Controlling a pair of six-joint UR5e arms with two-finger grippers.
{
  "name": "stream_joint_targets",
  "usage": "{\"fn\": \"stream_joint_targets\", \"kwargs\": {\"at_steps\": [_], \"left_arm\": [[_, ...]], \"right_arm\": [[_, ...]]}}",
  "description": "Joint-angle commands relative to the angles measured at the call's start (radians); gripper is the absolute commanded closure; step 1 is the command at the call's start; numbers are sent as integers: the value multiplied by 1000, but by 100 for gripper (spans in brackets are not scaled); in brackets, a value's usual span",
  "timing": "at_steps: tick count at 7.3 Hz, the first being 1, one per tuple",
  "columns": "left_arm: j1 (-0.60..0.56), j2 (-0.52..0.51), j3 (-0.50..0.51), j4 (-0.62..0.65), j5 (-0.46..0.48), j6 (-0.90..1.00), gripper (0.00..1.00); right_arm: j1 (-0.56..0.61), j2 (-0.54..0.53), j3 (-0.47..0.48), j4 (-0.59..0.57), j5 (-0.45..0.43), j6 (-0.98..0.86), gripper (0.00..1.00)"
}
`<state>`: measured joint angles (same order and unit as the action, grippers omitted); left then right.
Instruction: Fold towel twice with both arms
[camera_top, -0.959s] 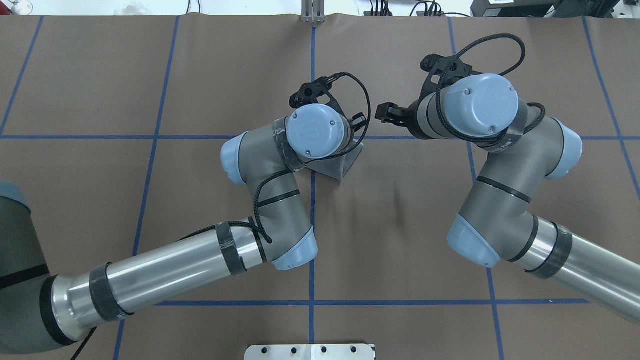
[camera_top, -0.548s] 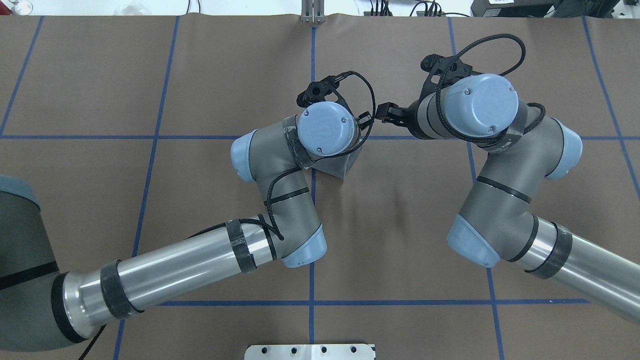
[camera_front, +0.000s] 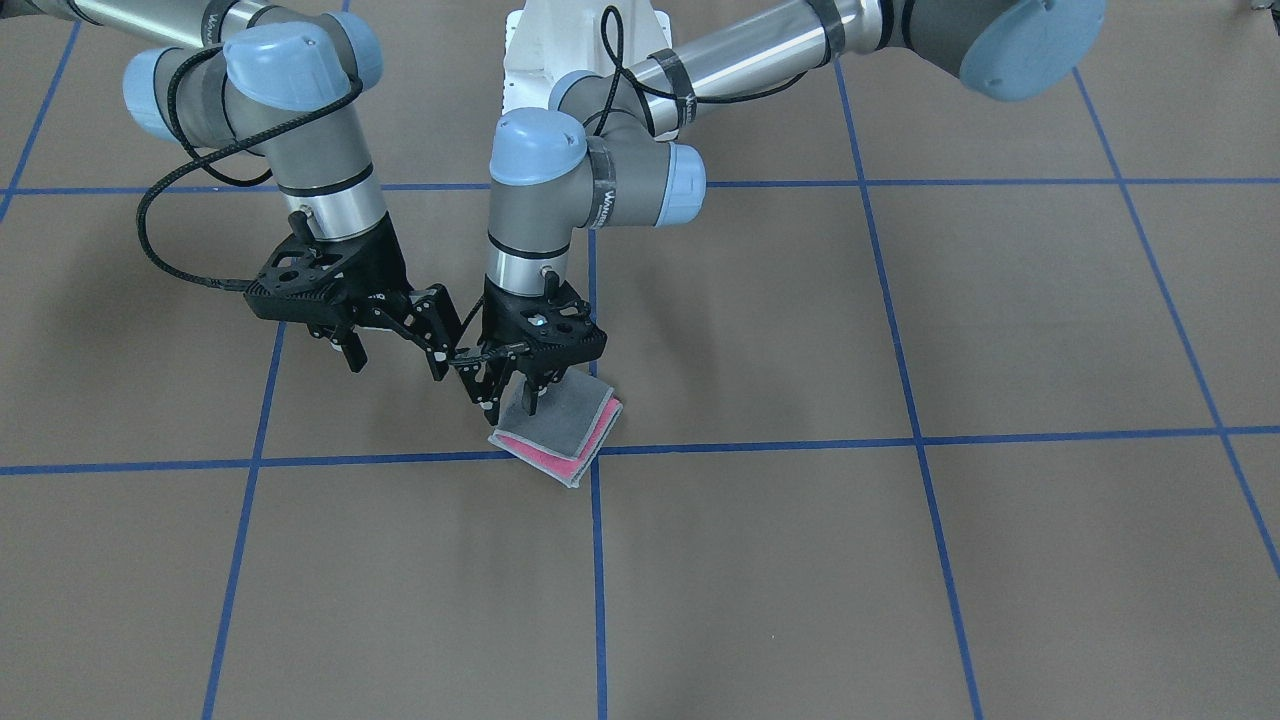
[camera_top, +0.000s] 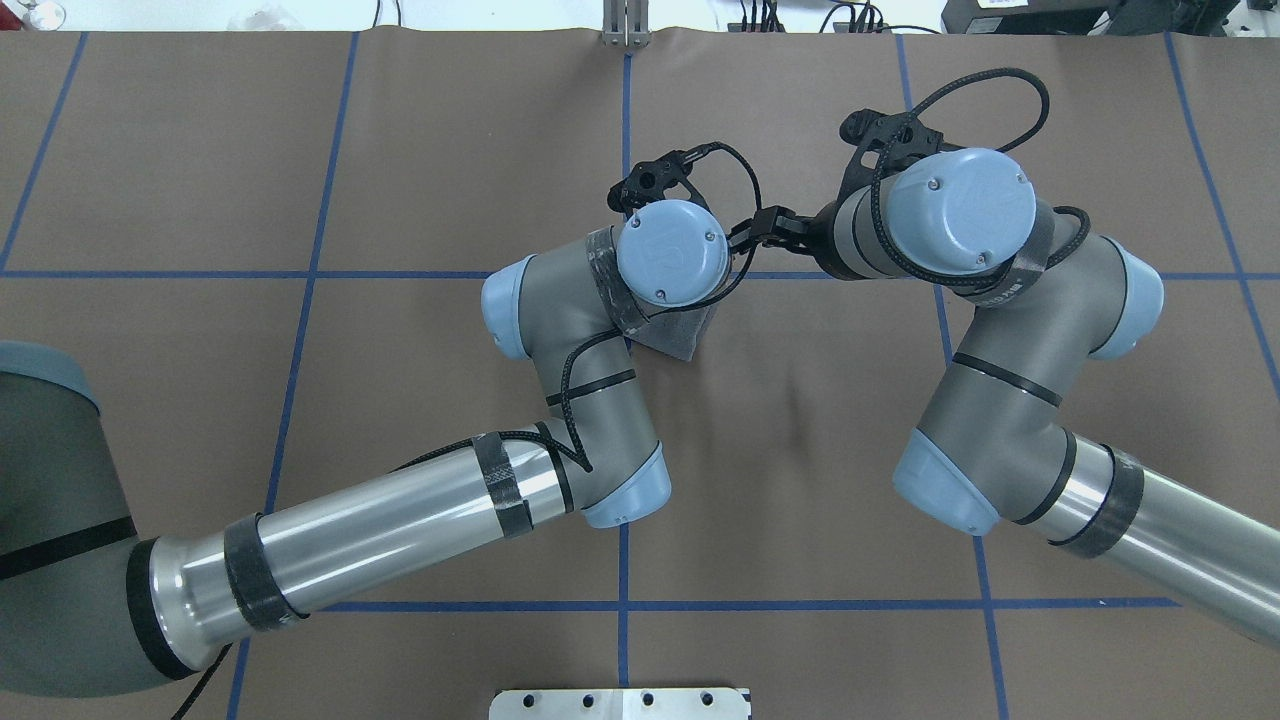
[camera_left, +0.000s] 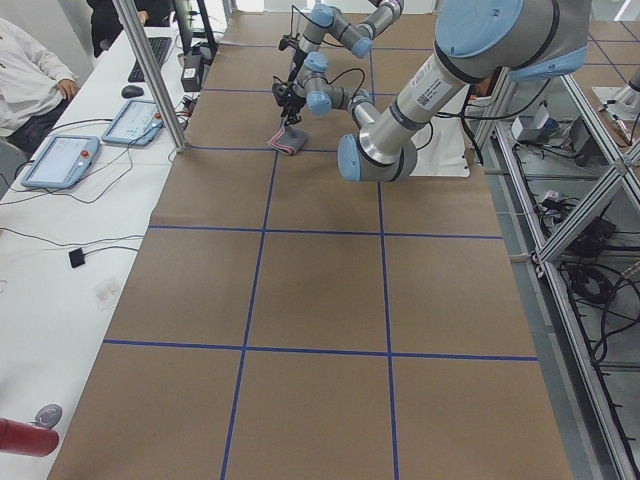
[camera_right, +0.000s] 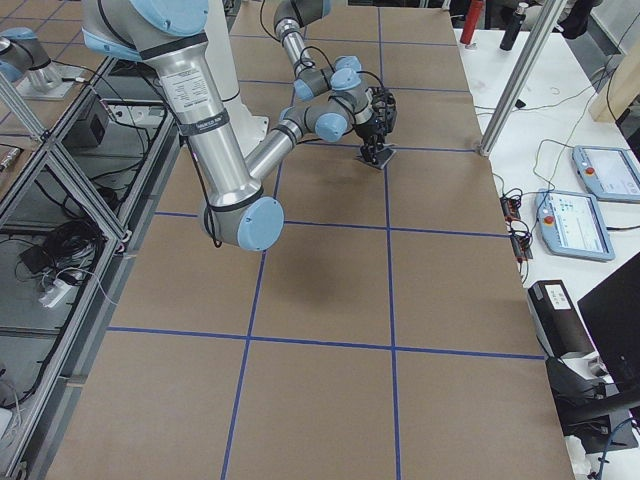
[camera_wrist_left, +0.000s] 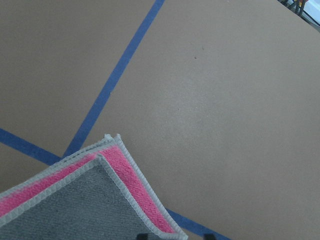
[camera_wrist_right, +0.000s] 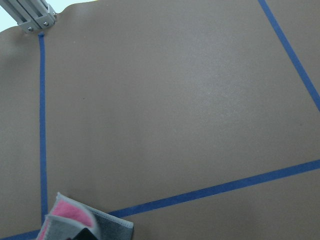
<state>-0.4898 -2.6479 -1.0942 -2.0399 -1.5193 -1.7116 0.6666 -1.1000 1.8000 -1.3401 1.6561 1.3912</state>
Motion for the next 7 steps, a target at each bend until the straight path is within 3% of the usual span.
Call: {"fn": "stream_joint_targets", "kwargs": {"at_steps": [1,3,5,7], "left_arm": [[-15,-1,-30,51,-12,131,0],[-68,55,-196,282,-128,280,0],[-111,292,-474,362,-147,502,0],[-270,556,-698,405,-314,829,0]], "right_arm": [[43,-1,1,-2,74,-73,0],[126,-49,2,-2,164,-205,0],[230,-162,56,-2,278,-364,0],[347,-304,71,4,345,-608,0]]}}
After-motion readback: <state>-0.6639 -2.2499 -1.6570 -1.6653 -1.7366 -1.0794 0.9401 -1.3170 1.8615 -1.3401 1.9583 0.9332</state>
